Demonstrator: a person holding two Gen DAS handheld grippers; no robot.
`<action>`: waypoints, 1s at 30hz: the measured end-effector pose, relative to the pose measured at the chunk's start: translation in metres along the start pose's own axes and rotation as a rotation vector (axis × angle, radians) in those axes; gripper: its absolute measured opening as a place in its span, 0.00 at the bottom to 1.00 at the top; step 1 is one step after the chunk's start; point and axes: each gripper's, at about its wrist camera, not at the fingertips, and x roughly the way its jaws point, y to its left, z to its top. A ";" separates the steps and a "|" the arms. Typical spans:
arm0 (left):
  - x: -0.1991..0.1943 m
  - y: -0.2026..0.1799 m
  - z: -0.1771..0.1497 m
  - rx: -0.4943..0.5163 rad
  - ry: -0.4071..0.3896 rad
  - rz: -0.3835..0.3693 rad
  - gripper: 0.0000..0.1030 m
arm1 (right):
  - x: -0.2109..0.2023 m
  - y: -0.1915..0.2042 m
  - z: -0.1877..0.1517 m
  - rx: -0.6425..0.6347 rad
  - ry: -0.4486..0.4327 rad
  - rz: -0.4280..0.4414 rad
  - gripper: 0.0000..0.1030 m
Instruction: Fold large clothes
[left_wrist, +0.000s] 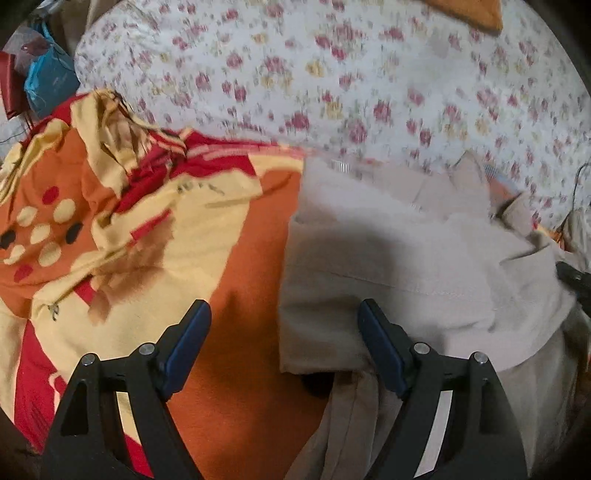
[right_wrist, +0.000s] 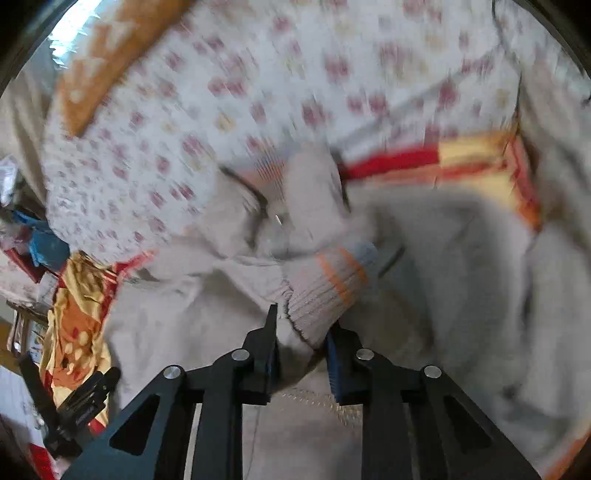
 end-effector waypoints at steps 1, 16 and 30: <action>-0.007 0.002 0.002 -0.010 -0.024 -0.013 0.79 | -0.018 0.003 -0.002 -0.028 -0.055 -0.014 0.19; -0.016 0.013 -0.006 0.118 0.112 -0.072 0.79 | -0.050 -0.017 -0.027 -0.102 -0.061 -0.280 0.59; 0.006 0.034 0.005 -0.032 0.058 0.032 0.82 | 0.009 0.021 -0.036 -0.195 0.057 -0.143 0.46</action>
